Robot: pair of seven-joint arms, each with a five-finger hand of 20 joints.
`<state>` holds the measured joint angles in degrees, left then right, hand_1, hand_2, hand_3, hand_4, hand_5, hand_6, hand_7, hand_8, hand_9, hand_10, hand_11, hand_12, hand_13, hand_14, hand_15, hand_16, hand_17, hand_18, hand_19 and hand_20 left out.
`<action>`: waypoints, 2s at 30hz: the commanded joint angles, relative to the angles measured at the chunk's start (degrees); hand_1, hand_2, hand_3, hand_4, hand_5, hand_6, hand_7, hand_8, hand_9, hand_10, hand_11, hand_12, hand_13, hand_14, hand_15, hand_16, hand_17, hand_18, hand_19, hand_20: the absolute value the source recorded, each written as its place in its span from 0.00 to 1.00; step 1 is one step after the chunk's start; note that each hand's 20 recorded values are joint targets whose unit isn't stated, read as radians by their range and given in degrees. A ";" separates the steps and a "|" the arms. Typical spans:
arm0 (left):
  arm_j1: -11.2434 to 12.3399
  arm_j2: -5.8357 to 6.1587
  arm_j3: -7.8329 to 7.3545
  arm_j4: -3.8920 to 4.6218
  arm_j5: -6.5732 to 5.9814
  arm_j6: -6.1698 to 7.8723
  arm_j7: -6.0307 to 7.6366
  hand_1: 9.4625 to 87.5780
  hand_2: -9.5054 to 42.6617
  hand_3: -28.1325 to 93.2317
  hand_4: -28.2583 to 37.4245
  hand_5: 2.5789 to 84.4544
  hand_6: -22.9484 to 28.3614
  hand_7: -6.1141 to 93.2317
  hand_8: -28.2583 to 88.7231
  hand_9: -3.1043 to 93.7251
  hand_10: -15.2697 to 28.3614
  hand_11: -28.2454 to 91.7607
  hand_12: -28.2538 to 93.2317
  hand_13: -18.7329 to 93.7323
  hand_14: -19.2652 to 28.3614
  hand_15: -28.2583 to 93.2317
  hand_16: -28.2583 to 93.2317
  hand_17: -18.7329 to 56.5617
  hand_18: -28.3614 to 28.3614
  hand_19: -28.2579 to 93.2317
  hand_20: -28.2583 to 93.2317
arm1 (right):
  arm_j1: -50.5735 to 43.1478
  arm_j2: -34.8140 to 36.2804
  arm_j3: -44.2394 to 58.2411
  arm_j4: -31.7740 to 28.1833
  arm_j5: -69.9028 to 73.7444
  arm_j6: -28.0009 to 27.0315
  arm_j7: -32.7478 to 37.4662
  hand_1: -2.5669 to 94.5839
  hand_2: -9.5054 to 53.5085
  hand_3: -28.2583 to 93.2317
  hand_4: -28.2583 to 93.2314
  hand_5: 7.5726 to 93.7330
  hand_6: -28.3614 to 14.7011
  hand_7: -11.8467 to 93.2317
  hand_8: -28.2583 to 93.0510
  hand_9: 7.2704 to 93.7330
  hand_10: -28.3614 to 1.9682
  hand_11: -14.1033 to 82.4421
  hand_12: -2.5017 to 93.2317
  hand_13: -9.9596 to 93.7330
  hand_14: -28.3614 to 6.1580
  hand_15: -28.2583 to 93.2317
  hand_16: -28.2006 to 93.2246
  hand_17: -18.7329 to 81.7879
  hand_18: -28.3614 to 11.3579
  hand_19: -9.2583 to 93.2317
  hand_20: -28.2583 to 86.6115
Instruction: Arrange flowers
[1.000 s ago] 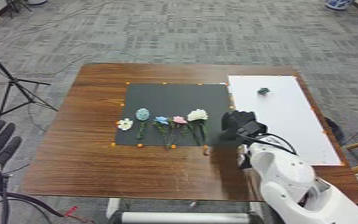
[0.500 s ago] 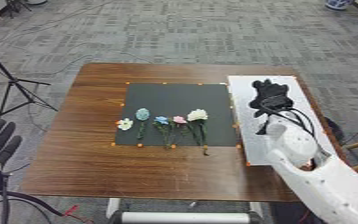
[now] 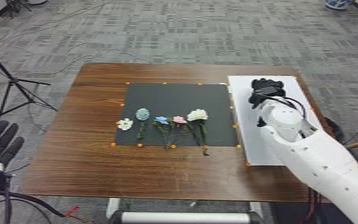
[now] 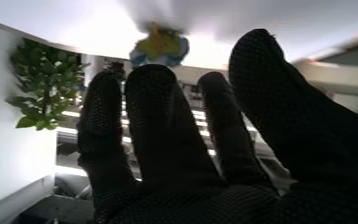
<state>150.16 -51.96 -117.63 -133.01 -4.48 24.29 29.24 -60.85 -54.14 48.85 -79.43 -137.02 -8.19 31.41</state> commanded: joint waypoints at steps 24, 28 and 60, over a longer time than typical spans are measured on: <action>-1.11 0.60 0.88 -0.05 0.48 -0.27 -0.39 0.17 0.59 0.78 0.00 0.45 0.62 0.21 0.17 0.39 0.68 0.42 0.34 0.39 0.69 0.49 0.21 0.20 0.69 0.39 0.34 | -1.12 3.70 -2.79 -0.47 -0.42 11.27 2.66 0.68 0.00 0.77 0.00 0.75 0.68 0.37 0.24 0.89 0.71 0.26 0.46 0.76 0.56 0.84 0.51 0.51 0.13 0.87 0.61; -0.48 0.59 0.52 -0.18 0.58 -0.31 -0.07 0.17 0.59 0.78 0.00 0.45 0.62 0.21 0.17 0.39 0.68 0.42 0.34 0.39 0.69 0.49 0.21 0.20 0.69 0.39 0.34 | -7.26 6.45 0.02 -9.67 -0.48 16.28 1.68 0.68 0.00 0.78 0.00 0.77 0.68 0.39 0.25 0.90 0.72 0.28 0.49 0.77 0.57 0.84 0.52 0.51 0.13 0.87 0.61; -4.69 2.19 1.41 1.70 2.34 0.47 -1.59 0.17 0.58 0.78 0.00 0.45 0.61 0.21 0.17 0.39 0.68 0.41 0.34 0.38 0.69 0.49 0.21 0.20 0.69 0.39 0.34 | -18.96 6.46 -3.18 -26.96 2.99 16.19 -5.82 0.66 0.00 0.79 0.00 0.75 0.66 0.39 0.25 0.88 0.69 0.29 0.50 0.76 0.56 0.82 0.55 0.51 0.11 0.87 0.61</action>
<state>145.60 -49.78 -116.20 -131.40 -2.63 24.28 28.01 -79.24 -47.01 45.54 -104.78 -133.24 10.03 26.29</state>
